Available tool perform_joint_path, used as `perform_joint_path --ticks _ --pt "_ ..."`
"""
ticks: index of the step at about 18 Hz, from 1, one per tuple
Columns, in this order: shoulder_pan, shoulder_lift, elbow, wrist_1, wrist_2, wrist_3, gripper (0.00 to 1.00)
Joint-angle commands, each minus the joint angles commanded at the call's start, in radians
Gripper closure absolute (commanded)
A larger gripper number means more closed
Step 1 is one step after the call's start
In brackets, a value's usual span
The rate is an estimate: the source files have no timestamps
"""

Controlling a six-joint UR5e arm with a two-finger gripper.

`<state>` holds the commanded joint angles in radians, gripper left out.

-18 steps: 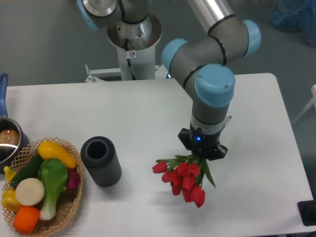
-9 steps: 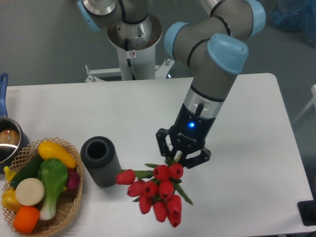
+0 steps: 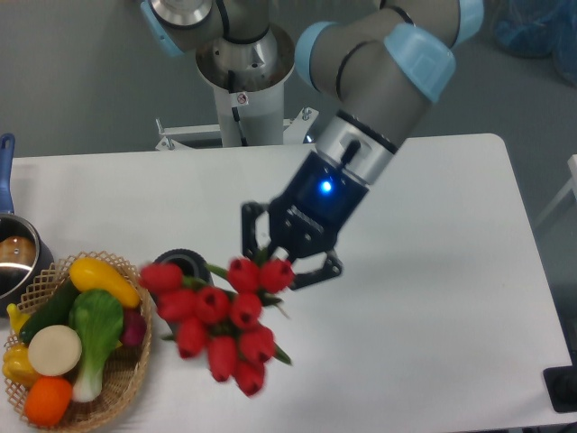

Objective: Insert the flowers into the vase
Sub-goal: 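Carry the tulips toward the dark grey vase, stems first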

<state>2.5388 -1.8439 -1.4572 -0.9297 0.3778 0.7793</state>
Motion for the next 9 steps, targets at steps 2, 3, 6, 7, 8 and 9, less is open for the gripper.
perform_joint_path --ticks 2,3,6,7,8,9 --pt "0.000 0.021 -0.028 0.003 -0.039 0.002 1.00" --pt "-0.003 0.034 -0.043 0.005 -0.049 0.003 1.00" --pt "-0.005 0.075 -0.106 0.008 -0.097 0.015 1.00" --pt "-0.005 0.083 -0.129 0.023 -0.109 0.023 1.00" --pt "-0.005 0.086 -0.152 0.044 -0.112 0.025 0.99" --pt "-0.005 0.091 -0.170 0.064 -0.112 0.025 0.99"
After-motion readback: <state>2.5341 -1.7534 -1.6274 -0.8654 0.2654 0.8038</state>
